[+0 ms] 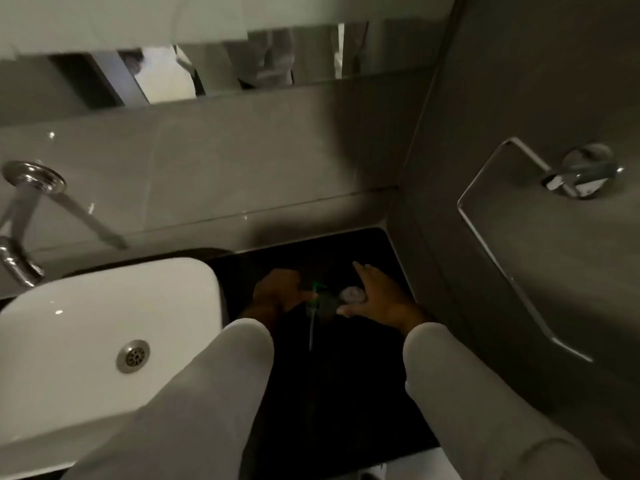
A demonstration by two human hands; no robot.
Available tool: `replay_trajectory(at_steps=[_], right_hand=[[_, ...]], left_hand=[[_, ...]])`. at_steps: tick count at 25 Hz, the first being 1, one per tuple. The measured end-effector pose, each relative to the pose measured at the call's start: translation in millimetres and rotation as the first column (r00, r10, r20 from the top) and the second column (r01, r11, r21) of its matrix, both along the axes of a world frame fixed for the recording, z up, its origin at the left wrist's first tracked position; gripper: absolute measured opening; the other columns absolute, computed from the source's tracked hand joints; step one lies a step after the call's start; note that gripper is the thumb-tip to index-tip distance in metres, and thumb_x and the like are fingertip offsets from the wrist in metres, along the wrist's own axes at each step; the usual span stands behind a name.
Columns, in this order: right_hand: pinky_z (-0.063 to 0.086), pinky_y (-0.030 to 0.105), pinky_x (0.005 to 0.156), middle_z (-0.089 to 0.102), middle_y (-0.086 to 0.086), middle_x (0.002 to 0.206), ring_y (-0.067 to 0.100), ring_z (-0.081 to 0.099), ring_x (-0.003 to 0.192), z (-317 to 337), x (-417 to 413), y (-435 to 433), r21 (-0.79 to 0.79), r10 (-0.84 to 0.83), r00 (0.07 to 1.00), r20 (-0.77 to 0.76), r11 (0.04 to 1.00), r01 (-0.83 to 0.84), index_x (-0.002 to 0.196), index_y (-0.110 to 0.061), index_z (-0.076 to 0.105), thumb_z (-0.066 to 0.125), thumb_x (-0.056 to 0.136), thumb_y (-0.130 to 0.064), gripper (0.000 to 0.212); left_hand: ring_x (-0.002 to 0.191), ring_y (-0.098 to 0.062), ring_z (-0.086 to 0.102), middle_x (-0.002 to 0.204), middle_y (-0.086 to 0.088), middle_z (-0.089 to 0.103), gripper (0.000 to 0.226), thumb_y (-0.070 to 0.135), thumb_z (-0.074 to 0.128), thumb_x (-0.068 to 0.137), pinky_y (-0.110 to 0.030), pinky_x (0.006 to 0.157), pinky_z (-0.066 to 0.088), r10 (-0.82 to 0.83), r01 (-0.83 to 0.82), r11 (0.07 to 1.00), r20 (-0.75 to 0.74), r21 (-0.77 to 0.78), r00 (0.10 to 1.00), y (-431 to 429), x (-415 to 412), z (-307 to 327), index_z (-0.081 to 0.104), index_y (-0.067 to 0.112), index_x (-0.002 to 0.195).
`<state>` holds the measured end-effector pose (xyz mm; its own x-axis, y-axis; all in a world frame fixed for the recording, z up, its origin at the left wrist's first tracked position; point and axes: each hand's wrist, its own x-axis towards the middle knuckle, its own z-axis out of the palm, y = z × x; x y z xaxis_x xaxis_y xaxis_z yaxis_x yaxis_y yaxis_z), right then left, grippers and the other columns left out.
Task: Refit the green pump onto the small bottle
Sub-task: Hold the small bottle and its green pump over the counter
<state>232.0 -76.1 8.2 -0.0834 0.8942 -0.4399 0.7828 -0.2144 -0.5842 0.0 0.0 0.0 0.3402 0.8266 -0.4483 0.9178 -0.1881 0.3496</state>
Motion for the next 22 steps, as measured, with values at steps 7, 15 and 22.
replay_trajectory(at_steps=[7, 15, 22], right_hand=[[0.057, 0.040, 0.101, 0.072, 0.007, 0.122, 0.027, 0.069, 0.115, -42, 1, -14, 0.059, -0.248, 0.892, -0.377, 0.955, 0.290, 0.122, -0.013, 0.070, 0.088, 0.081, -0.017, 0.045], [0.060, 0.043, 0.099, 0.074, 0.005, 0.119, 0.023, 0.073, 0.109, -45, 6, -8, 0.068, -0.286, 0.870, -0.401, 0.938, 0.340, 0.115, -0.014, 0.078, 0.093, 0.074, -0.014, 0.044], [0.057, 0.047, 0.104, 0.073, 0.011, 0.128, 0.031, 0.069, 0.119, -37, 10, 6, -0.014, -0.286, 0.891, -0.352, 0.954, 0.301, 0.126, -0.009, 0.075, 0.093, 0.072, -0.011, 0.057]], left_hand=[[0.104, -0.034, 0.068, 0.119, -0.018, 0.070, 0.048, 0.044, 0.069, 0.090, -0.041, 0.085, 0.058, 0.209, -0.200, 0.964, 0.031, -0.178, 0.977, -4, 25, -53, 0.068, 0.010, 0.124], [0.093, -0.024, 0.075, 0.093, -0.004, 0.080, 0.023, 0.025, 0.083, 0.080, -0.029, 0.082, 0.060, 0.531, -0.533, 0.826, 0.573, -0.186, 0.624, 10, 31, -11, 0.080, 0.013, 0.100], [0.102, -0.010, 0.074, 0.106, 0.009, 0.079, 0.027, 0.030, 0.083, 0.081, -0.029, 0.093, 0.056, 0.143, -0.360, 0.933, 0.891, 0.024, 0.431, 3, 50, 68, 0.076, 0.032, 0.107]])
